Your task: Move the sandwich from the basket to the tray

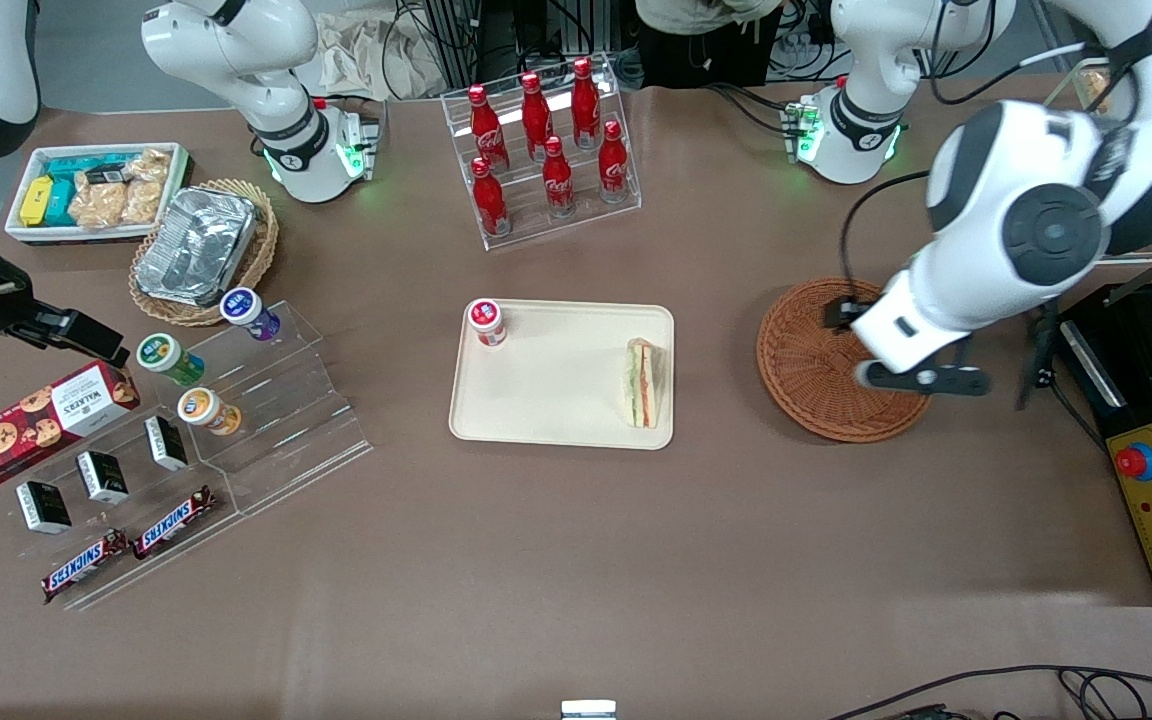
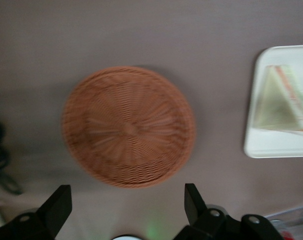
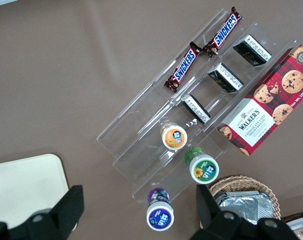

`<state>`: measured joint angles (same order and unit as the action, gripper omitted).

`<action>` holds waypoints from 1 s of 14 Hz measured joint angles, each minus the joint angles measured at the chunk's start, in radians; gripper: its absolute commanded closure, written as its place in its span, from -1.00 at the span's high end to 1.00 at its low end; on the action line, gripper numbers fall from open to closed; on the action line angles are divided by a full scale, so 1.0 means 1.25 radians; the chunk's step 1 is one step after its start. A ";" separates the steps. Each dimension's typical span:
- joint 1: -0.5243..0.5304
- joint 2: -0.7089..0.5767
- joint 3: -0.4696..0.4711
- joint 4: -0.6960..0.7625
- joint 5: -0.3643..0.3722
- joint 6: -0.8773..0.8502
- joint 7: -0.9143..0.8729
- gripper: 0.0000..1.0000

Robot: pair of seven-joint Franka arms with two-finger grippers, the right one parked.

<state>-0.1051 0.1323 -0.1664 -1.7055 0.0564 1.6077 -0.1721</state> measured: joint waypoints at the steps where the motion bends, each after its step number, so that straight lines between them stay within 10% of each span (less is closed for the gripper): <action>1: 0.012 -0.013 0.000 0.000 0.027 -0.013 0.001 1.00; 14: 0.132 -0.081 0.013 0.011 0.029 -0.061 0.078 1.00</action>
<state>0.0599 0.0305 -0.1504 -1.6921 0.0928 1.5315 -0.0744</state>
